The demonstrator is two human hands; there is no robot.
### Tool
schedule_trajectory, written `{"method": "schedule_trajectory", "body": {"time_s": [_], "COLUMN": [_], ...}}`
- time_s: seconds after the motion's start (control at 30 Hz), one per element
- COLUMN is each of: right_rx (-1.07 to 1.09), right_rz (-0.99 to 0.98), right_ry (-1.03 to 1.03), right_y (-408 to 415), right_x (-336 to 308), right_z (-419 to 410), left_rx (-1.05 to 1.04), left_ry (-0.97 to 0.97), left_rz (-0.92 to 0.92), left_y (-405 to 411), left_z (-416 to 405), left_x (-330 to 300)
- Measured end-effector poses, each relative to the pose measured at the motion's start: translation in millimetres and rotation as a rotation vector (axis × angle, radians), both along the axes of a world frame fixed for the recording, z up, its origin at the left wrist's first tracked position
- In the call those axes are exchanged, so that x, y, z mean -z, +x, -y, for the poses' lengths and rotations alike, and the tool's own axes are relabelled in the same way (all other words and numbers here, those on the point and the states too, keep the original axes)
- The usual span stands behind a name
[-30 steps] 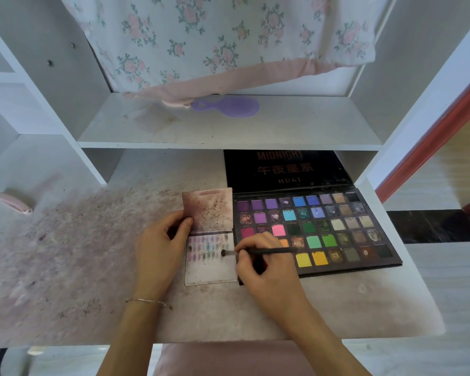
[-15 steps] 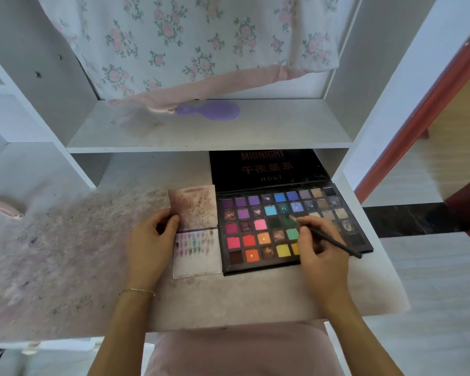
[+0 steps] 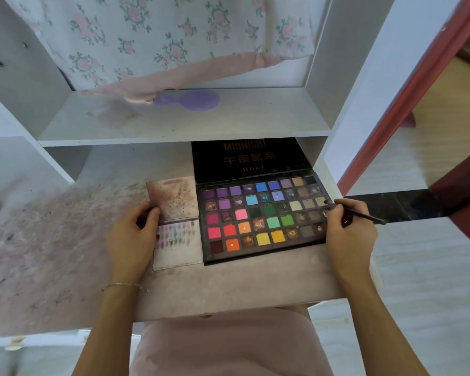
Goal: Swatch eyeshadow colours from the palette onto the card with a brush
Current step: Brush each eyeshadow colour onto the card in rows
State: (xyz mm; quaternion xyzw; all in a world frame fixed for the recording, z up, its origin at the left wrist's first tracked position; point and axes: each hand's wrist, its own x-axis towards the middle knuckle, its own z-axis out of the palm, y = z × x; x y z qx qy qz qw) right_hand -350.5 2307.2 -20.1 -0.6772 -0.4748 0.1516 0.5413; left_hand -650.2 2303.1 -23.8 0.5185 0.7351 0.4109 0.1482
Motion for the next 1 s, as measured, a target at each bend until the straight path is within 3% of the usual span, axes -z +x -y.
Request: {"method": "schedule_trajectory", "body": {"time_s": [0.5, 0.83, 1.0], "right_rx": [-0.017, -0.008, -0.117], "right_rz": [0.058, 0.031, -0.016], "right_ry": [-0.127, -0.088, -0.031], "right_y": [-1.8, -2.4, -12.2], "right_x": [0.5, -2.2, -3.5], "right_z": [-8.0, -4.9, 2.9], "left_rx": [0.016, 0.023, 0.023], "left_ry": [-0.013, -0.014, -0.012], "left_rz": [0.022, 0.025, 0.027], "left_y": [-2.0, -3.9, -3.8], "left_z": [-1.4, 0.0, 0.3], "left_x": [3.1, 4.3, 4.1]}}
